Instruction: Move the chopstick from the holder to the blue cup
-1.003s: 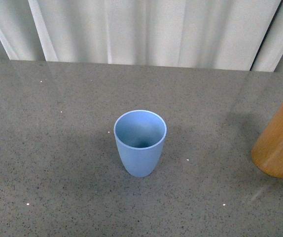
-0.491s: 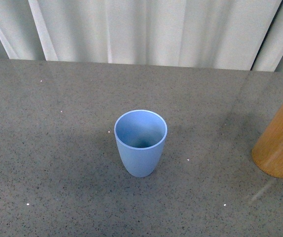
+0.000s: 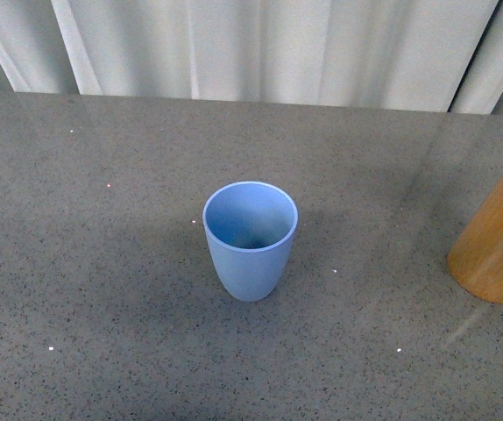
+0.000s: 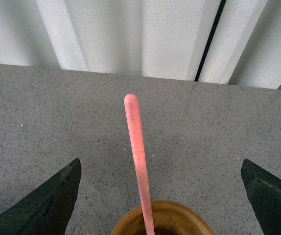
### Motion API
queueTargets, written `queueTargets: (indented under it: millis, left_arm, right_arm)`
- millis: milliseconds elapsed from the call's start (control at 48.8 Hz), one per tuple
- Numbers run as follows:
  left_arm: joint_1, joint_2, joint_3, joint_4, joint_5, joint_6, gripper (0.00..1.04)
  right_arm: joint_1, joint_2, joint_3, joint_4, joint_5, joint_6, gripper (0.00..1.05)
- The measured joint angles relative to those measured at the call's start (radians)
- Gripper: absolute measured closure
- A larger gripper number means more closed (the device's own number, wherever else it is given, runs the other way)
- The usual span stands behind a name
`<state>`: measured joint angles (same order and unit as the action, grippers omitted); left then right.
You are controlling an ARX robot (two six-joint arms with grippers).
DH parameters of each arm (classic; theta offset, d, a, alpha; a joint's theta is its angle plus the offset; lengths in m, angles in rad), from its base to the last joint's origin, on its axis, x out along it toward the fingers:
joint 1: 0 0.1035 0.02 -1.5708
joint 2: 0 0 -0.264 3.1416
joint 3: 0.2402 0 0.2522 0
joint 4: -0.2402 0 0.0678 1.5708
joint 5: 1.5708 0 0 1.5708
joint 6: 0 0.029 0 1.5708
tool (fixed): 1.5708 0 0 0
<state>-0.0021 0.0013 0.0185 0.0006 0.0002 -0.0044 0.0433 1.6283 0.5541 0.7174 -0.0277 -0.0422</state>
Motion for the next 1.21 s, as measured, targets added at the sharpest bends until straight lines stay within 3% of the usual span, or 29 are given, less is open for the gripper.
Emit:
queueTargets:
  millis: [369,614,942,1208]
  left_arm:
    - [0.000,0.000,0.000,0.000,0.000,0.000,0.07]
    - [0.000,0.000,0.000,0.000,0.000,0.000,0.07]
    - [0.000,0.000,0.000,0.000,0.000,0.000,0.07]
    - [0.000,0.000,0.000,0.000,0.000,0.000,0.07]
  right_arm:
    - [0.007,0.136,0.101,0.034,0.008,0.005,0.11]
    - [0.026,0.160,0.110,0.047,0.011,0.014,0.45]
    - [0.061,0.125,0.098,0.058,0.022,0.000,1.02]
    - [0.074,-0.012,0.097,0.019,0.037,-0.027,1.03]
